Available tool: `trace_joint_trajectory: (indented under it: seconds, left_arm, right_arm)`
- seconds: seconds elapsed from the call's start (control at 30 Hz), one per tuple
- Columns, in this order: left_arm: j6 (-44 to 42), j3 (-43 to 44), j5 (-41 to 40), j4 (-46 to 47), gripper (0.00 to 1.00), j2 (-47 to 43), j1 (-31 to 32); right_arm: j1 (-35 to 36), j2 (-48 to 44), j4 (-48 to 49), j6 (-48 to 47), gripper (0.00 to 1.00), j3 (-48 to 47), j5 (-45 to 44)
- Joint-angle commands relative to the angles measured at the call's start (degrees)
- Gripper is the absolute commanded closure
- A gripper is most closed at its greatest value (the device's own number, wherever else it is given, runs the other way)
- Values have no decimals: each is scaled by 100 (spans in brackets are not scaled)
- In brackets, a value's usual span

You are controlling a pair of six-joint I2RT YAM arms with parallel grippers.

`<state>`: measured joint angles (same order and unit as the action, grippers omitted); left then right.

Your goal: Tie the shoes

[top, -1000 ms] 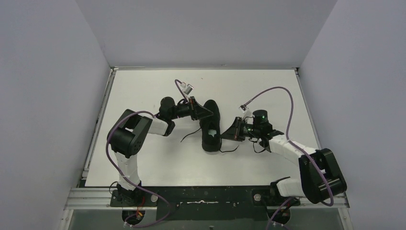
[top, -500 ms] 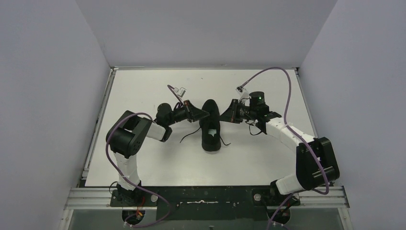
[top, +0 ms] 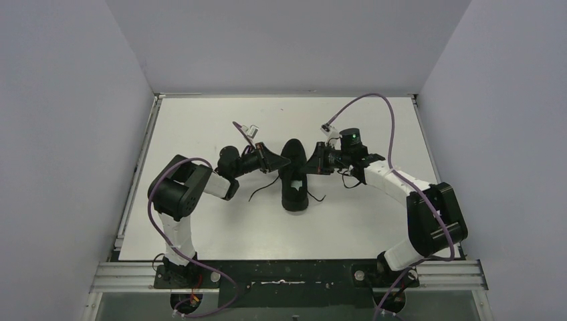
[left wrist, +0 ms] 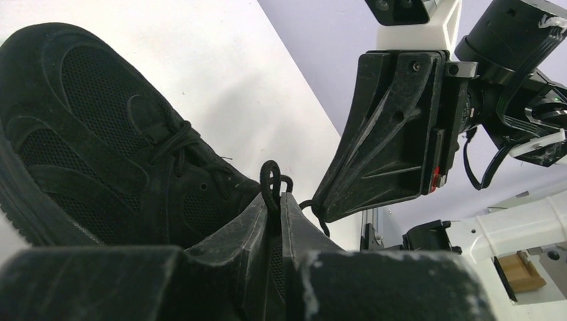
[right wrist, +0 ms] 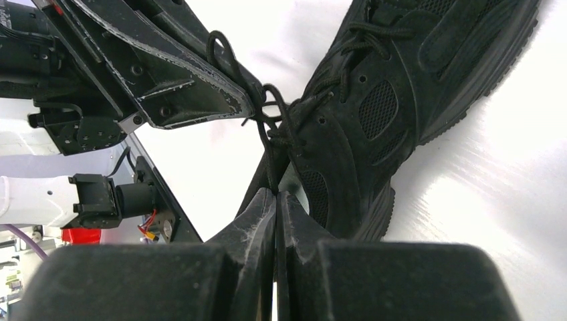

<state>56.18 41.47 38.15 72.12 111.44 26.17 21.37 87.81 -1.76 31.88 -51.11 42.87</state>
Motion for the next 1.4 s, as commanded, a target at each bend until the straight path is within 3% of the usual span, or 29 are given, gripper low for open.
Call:
trace_joint_trajectory:
  seconds: [0.0,0.2,0.47,0.57,0.83,0.97,1.37]
  left_arm:
    - [-436,52,127,-143,91,-296,-55]
    - [-1015,167,261,-974,82,-581,-60]
    - [-1559,255,379,-1524,61,-759,-75]
    - [-1647,300,377,-1686,44,-756,-114]
    - [-1621,550,559,-1610,20,-501,-77]
    - [-1457,709,589,-1445,20,-290,-11]
    - [-1457,834,757,-1394,35,-129,24]
  right_arm:
    - [-38,-111,-120,-243,100,-239,-71]
    - [-52,12,-91,-295,100,-308,57]
    - [-51,164,-7,-272,100,-395,81]
    - [-49,183,7,-269,100,-421,89]
    - [-46,228,34,-243,100,-486,90]
    - [-44,265,95,-188,100,-500,82]
    - [-19,369,129,-66,100,-644,63]
